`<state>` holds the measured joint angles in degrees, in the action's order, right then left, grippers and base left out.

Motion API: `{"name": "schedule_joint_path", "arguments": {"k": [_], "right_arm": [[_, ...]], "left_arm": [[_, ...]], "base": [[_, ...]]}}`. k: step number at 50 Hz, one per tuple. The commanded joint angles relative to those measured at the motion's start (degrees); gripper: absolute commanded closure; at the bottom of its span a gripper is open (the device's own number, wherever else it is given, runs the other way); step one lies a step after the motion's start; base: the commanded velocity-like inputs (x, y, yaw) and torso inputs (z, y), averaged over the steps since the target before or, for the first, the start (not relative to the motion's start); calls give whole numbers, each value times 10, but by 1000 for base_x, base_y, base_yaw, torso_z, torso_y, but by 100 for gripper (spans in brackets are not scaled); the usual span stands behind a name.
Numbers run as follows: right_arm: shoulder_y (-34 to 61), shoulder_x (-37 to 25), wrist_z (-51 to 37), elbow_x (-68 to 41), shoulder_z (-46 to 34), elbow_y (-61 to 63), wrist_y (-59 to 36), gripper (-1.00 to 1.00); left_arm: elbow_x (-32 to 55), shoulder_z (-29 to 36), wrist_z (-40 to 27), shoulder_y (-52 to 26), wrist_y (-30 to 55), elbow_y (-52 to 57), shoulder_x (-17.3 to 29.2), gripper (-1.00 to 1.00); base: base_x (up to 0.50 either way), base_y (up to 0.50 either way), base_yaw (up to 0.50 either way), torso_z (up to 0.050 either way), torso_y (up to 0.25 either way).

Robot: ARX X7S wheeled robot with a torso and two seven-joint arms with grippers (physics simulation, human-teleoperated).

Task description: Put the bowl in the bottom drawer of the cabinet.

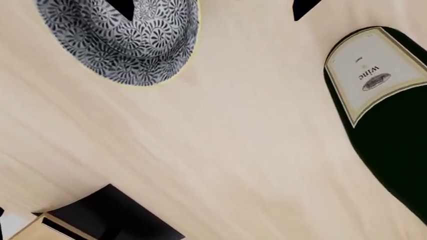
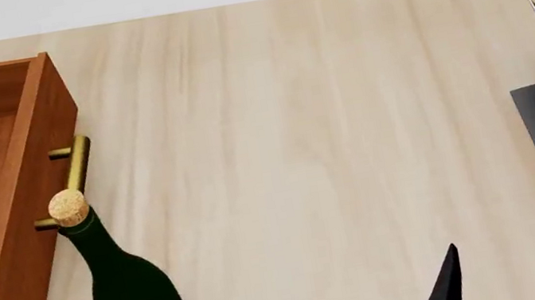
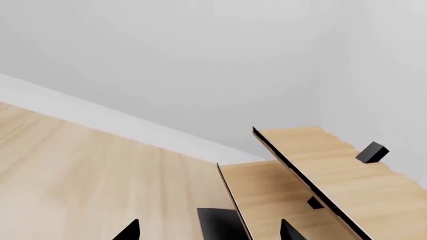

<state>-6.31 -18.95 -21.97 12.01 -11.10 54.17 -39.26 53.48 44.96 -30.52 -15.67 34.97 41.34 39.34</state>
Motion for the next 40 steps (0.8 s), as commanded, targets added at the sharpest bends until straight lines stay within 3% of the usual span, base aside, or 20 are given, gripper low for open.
{"name": "schedule_joint_path", "arguments": {"k": [1, 40], "right_arm": [[0, -1, 1, 0, 0, 4, -2, -100], [-13, 9, 7, 15, -8, 35, -22, -100]], "left_arm": [[-14, 10, 11, 0, -5, -33, -16, -100], [-46, 41, 30, 39, -33, -89, -42, -100]], "base": [[0, 0, 0, 0, 0], [0, 0, 0, 0, 0]]}}
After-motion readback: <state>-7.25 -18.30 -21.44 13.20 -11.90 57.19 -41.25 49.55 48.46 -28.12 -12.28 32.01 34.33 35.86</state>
